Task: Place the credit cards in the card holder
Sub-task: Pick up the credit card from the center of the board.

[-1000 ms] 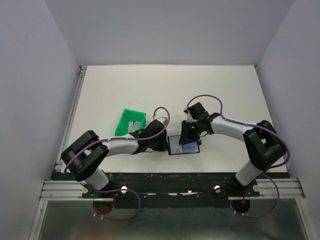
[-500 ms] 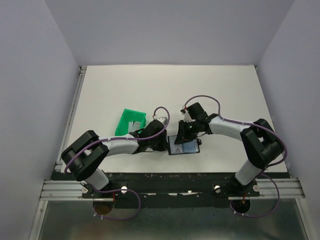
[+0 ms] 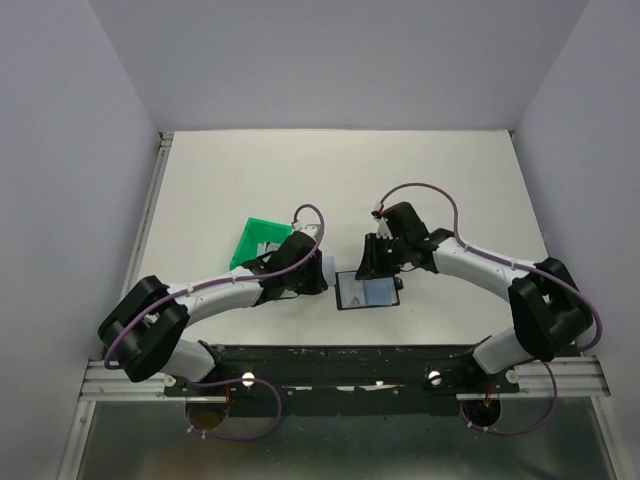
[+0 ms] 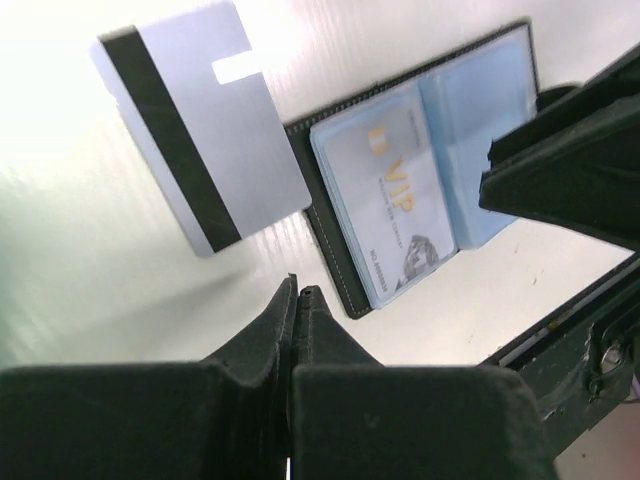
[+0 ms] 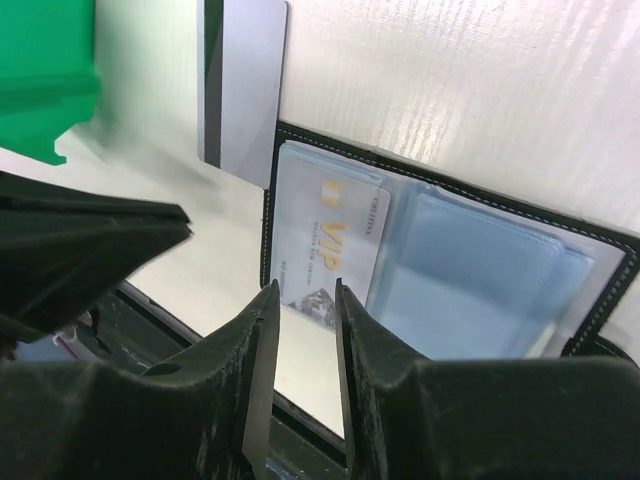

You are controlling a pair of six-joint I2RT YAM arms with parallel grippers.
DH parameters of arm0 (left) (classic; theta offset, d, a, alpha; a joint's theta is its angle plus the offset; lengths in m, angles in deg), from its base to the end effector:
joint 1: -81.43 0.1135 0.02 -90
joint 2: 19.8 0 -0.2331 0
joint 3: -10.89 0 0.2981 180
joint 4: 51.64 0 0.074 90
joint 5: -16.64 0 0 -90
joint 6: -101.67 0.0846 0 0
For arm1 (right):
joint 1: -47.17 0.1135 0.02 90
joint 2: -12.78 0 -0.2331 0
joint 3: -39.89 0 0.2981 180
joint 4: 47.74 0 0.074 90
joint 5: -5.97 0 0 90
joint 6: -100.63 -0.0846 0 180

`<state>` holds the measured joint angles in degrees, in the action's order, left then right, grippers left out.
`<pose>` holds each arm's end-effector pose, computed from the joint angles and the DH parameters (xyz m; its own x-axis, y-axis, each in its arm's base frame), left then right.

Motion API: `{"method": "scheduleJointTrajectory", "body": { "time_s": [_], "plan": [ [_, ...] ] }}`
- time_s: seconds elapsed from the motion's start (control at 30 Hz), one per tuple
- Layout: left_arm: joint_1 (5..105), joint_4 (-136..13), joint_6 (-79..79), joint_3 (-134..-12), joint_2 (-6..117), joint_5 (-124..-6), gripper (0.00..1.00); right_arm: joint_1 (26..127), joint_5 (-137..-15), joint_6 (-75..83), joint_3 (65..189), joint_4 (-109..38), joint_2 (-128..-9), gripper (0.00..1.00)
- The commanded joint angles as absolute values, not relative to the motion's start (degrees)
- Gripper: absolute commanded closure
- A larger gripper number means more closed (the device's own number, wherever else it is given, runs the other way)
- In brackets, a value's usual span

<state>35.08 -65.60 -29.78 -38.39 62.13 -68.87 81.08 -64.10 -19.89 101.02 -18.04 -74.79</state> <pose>0.2348 -0.2557 0.0684 -0.8780 -0.0356 -0.4772 0.2365 0.8347 -0.4974 0.2848 0.2262 0.0862 -0.9401 -0.0567 -0.3362 -0.2376 0.8161 0.5268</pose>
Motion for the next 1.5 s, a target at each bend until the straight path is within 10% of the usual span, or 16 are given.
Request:
{"method": "scheduleJointTrajectory", "body": {
  "time_s": [0.0,0.3,1.47],
  "plan": [
    [37.74,-70.19,-26.65,-41.94,57.72,-72.83,0.97,81.36,-69.08,-20.66,98.62,-15.92,-70.64,0.63],
    [43.1,-69.14,-21.65,-54.5,70.09,-74.59,0.72,81.45,-69.61,-22.24,94.92,-15.3,-64.31,0.61],
    [43.19,-73.44,-21.82,-59.16,79.17,-81.09,0.7,81.27,-66.63,-18.82,99.56,-19.08,-67.54,0.57]
  ]
}}
